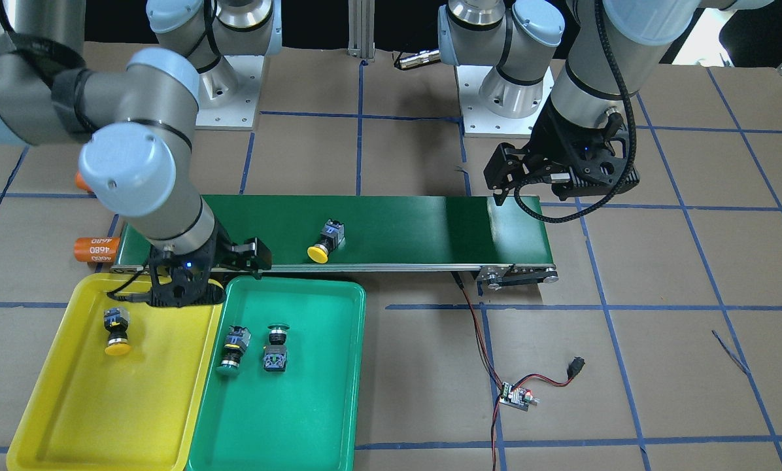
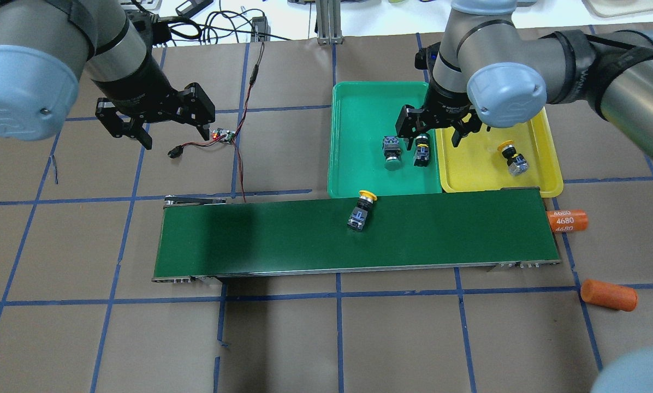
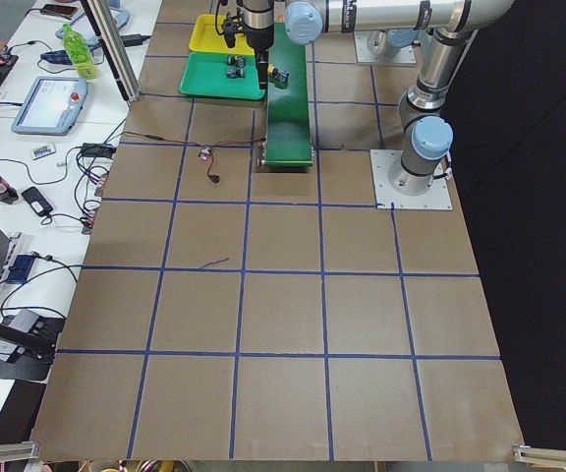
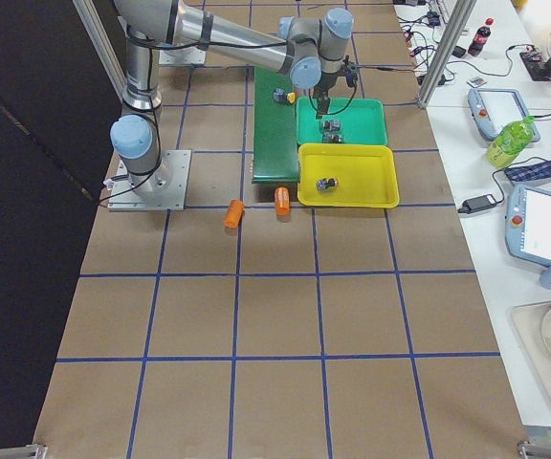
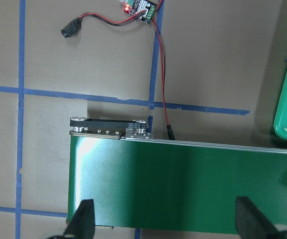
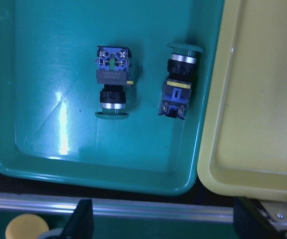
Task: Sort buttons by color to trays
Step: 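Move the right gripper down to the yellow-capped button on the belt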
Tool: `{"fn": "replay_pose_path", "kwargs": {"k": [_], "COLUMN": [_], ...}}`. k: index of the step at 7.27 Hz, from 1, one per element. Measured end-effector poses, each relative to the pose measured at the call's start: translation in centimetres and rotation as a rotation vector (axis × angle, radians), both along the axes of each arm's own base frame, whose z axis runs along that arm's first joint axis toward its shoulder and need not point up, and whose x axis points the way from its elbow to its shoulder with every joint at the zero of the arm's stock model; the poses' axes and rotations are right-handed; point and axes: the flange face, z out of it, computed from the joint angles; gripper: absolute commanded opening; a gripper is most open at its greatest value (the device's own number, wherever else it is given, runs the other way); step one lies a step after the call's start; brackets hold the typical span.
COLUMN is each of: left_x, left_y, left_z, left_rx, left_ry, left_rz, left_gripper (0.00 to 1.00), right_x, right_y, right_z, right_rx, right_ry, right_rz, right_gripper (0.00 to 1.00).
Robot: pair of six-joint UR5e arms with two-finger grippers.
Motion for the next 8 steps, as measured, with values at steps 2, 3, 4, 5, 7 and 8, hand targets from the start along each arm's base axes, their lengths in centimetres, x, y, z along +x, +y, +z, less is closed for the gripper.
{"fn": "replay_pose_path", "kwargs": {"k": [2,3,4,5,7,8], "left_x": [0.0,0.0,0.0,0.0,0.0,0.0], "left_y": [0.0,0.0,0.0,0.0,0.0,0.0], "left_z": [0.0,0.0,0.0,0.0,0.0,0.0], "left_rx": [0.0,0.001,0.001,0.0,0.0,0.0], "left_ry": [0.0,0.0,0.0,-0.001,-0.001,-0.002], "left_rz": [0.0,0.0,0.0,0.0,0.0,0.0], "left_gripper": [1.0,1.0,1.0,1.0,1.0,1.0], "right_x": [-1.0,-1.3,-1.5,-1.8,-3.0,-3.3], "right_y": [5.4,7.4,8.9,9.8,10.2,10.4], "right_z": [-0.5,-1.3,-2.0,-2.6,-3.3,-3.6], "right_rx": [0.013,0.005,0.003,0.008,0.021,0.025], "right_ry": [0.042,0.049,0.051,0.049,0.038,0.035], "right_rz": [0.0,-0.005,-0.01,-0.019,-0.042,-0.046], "right_gripper": [0.95,0.95,0.95,0.95,0.95,0.95]}}
